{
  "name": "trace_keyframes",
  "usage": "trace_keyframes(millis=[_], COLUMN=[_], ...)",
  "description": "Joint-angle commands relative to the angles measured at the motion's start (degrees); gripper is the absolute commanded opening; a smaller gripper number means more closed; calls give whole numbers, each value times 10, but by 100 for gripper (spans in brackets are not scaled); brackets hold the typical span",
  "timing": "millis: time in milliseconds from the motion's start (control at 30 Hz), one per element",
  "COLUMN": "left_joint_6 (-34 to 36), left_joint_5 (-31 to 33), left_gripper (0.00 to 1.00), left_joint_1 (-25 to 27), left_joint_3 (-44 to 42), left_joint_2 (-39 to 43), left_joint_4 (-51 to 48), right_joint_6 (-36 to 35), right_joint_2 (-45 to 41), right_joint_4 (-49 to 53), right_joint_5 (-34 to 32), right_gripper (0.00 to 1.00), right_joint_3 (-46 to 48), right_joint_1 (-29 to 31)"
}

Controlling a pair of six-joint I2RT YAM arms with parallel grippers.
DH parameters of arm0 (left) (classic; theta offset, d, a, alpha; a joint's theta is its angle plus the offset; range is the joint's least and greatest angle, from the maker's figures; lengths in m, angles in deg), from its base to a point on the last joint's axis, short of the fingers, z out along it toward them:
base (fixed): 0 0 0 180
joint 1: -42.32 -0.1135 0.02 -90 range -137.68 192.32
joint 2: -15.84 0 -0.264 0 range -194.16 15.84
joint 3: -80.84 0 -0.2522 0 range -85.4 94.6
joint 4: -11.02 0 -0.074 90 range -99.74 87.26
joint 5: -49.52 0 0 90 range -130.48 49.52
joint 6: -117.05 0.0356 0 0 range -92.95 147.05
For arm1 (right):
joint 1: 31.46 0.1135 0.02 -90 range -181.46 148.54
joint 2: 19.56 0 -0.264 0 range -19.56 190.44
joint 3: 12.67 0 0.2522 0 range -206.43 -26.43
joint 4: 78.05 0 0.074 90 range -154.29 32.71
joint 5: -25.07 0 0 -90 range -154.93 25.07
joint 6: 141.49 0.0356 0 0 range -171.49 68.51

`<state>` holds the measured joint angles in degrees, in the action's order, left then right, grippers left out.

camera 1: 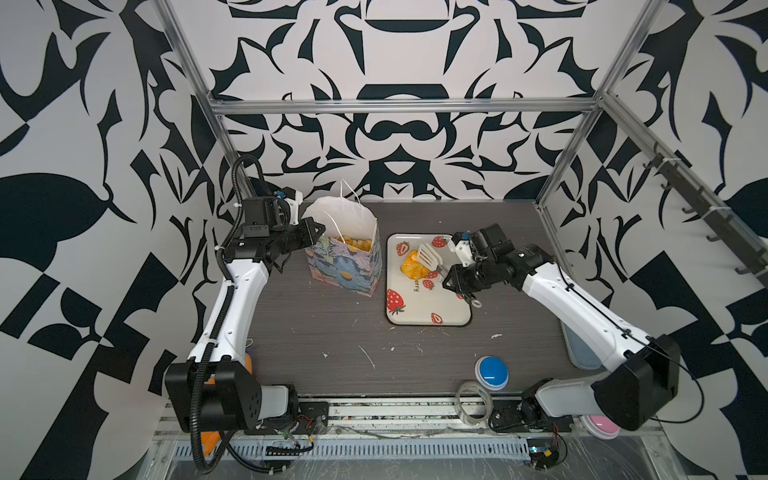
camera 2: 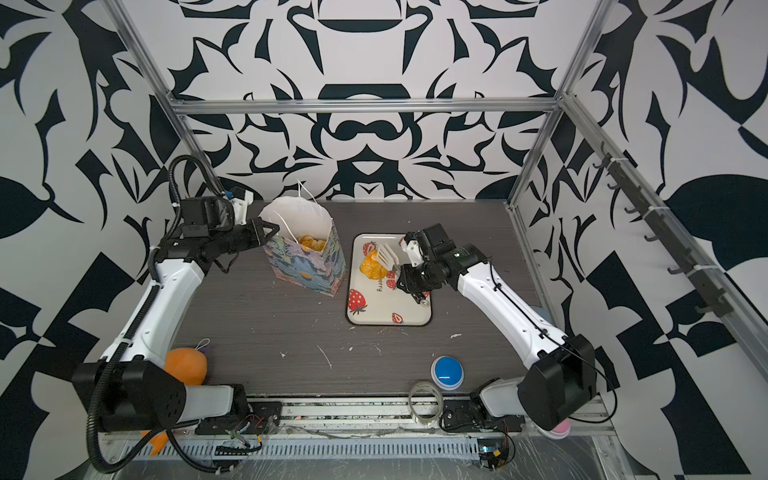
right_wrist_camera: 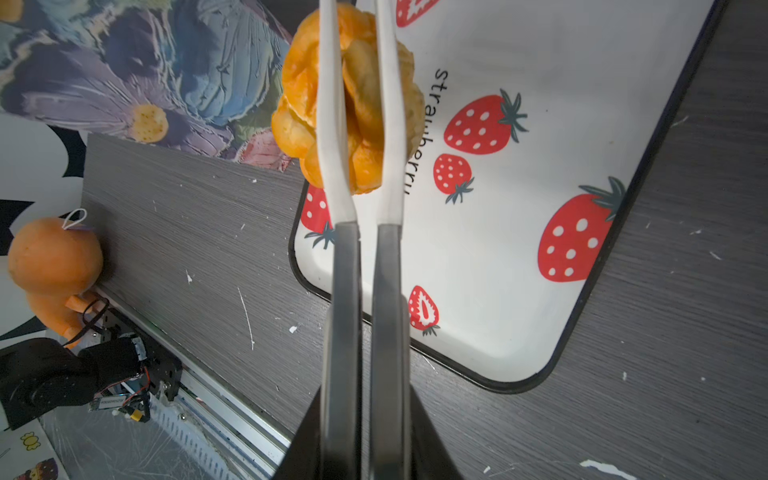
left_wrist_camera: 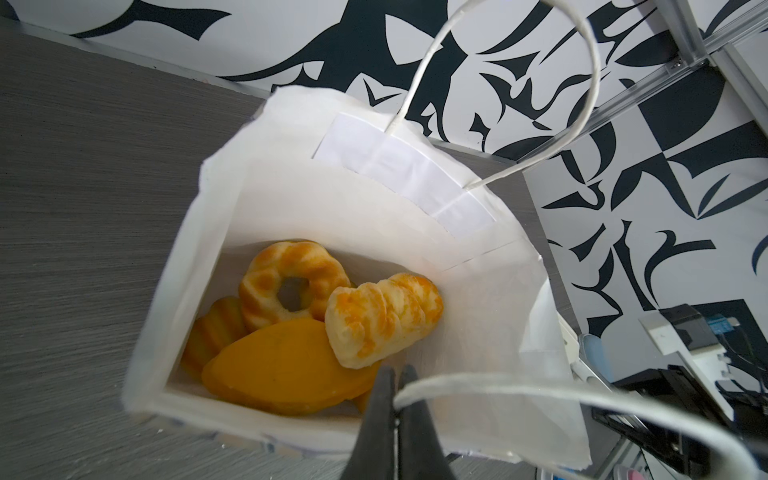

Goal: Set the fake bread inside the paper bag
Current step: 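Close the tongs on the round orange bun and lift it, then carry the round bun in the tongs over the bag opening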

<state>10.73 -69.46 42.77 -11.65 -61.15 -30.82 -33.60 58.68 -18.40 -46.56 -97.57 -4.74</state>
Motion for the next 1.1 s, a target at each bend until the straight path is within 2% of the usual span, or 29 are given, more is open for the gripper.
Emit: trace_keyframes(millis=[0,567,800,1067], left_joint_6=[0,-1,-1,-1], left_joint_5=[-6,-7,-9,-10], left_gripper=[2,2,2,2], left_joint_1=[3,3,3,3], left_joint_3=[-9,-8,-9,-9], left_joint_2=[-5,-4,-2,-3], left_joint_4=[-5,-4,-5,-5], right_joint_6=[6,74,63,77], right_joint_2=[-24,-65,-53,-32], right_joint_4=[-46,-191,-190,-221], right_joint_5=[19,154,162,215], right_gripper=[28,28,28,29], right_joint_3=[-33,-53,-94,-128], right_joint_1=[-6,-25,-25,-21])
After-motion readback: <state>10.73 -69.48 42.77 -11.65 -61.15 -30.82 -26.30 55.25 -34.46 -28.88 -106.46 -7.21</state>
